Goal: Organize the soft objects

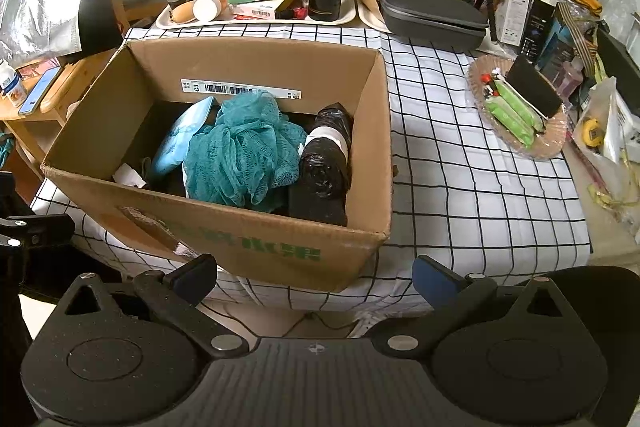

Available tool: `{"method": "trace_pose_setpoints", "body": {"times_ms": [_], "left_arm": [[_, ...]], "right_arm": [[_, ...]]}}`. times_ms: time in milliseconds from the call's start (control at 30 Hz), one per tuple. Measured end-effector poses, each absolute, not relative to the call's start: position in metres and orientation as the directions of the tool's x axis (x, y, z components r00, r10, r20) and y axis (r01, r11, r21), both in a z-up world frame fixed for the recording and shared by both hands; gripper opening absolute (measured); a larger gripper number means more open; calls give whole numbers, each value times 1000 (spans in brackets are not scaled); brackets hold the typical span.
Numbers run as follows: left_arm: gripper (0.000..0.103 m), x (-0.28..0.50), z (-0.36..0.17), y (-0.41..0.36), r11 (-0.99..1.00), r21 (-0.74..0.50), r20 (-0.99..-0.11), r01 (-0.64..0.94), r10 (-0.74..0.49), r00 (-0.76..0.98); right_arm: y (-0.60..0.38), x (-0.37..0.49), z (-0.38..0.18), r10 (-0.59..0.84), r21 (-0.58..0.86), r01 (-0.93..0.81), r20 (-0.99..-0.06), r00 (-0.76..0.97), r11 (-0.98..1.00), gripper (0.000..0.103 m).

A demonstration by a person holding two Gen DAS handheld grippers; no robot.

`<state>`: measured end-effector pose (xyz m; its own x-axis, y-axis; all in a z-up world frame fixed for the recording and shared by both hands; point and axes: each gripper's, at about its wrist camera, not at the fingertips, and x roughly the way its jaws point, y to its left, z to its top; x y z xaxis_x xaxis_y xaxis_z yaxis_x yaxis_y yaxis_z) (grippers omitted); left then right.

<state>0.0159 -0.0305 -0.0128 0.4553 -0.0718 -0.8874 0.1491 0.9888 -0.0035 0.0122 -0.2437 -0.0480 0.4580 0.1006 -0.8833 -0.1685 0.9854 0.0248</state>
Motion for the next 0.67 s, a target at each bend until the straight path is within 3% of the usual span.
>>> {"method": "trace_pose_setpoints", "body": {"times_ms": [667], "left_arm": [[103, 12, -12, -31, 989, -8, -878, 149, -78, 472]], "right_arm": [[-244, 11, -50, 100, 25, -167, -885, 456, 986, 103]]}}
